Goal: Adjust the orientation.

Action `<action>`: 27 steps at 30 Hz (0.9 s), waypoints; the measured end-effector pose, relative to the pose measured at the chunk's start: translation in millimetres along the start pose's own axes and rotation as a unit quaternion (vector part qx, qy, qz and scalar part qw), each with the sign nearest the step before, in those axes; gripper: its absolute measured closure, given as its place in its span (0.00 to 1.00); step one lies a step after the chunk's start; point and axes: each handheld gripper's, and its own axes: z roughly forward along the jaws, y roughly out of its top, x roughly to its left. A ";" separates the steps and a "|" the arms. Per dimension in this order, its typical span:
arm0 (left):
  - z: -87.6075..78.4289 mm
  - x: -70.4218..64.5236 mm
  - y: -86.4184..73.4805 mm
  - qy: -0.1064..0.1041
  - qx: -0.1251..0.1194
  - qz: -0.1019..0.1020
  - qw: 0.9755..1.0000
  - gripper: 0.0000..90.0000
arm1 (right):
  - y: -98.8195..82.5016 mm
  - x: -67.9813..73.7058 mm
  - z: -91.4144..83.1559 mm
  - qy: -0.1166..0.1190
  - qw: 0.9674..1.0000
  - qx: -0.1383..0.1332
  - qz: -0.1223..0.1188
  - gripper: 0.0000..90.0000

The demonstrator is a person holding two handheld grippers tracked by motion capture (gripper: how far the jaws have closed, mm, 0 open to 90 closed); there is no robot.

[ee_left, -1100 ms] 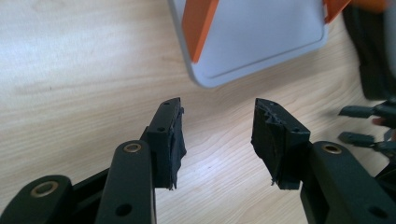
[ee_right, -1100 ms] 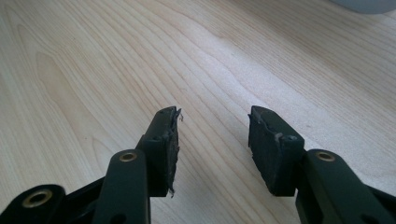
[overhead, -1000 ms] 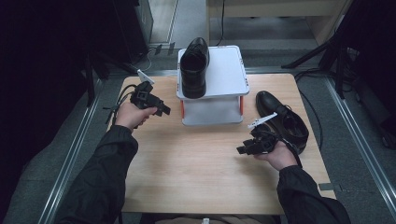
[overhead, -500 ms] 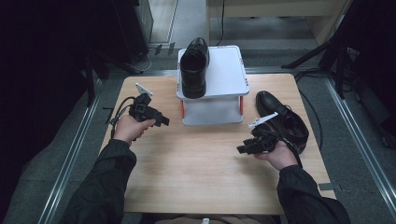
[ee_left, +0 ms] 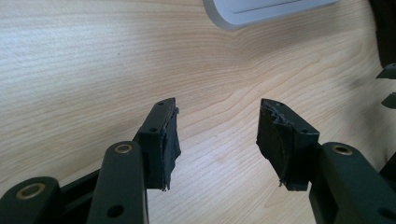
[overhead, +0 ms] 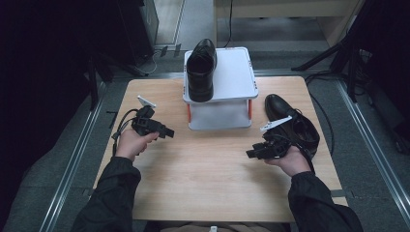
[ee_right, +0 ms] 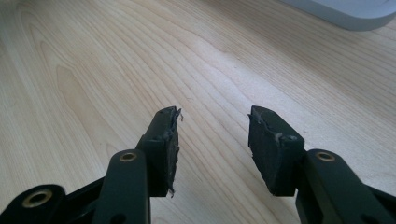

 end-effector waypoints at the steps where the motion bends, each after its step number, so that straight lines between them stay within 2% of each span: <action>1: 2.0 0.7 -0.8 0.001 0.001 0.000 1.000 0.53 | -0.1 -3.0 0.5 0.001 1.000 -0.001 0.002 0.59; 3: 4.7 1.8 -1.9 0.006 0.008 0.005 1.000 0.52 | 0.2 -6.0 0.6 -0.001 1.000 -0.002 0.009 0.59; 8: 7.2 2.1 -4.7 -0.005 0.000 0.008 1.000 0.52 | 4.6 -10.6 -4.8 0.000 1.000 -0.007 0.020 0.59; 11: 8.5 3.2 -5.7 0.001 -0.002 0.009 1.000 0.52 | 10.9 -12.9 -11.4 -0.002 1.000 -0.008 0.020 0.59; 14: 7.6 4.4 -7.4 -0.002 -0.005 0.008 1.000 0.52 | 18.5 -16.4 -22.4 -0.006 1.000 -0.009 0.026 0.59; 19: 4.4 8.0 -10.7 0.011 -0.017 0.015 1.000 0.51 | 26.8 -22.7 -35.0 -0.018 0.999 -0.002 0.030 0.59; 27: 4.3 7.7 -13.5 0.012 -0.012 0.018 1.000 0.51 | 39.8 -41.2 -64.0 -0.033 0.999 0.006 0.043 0.60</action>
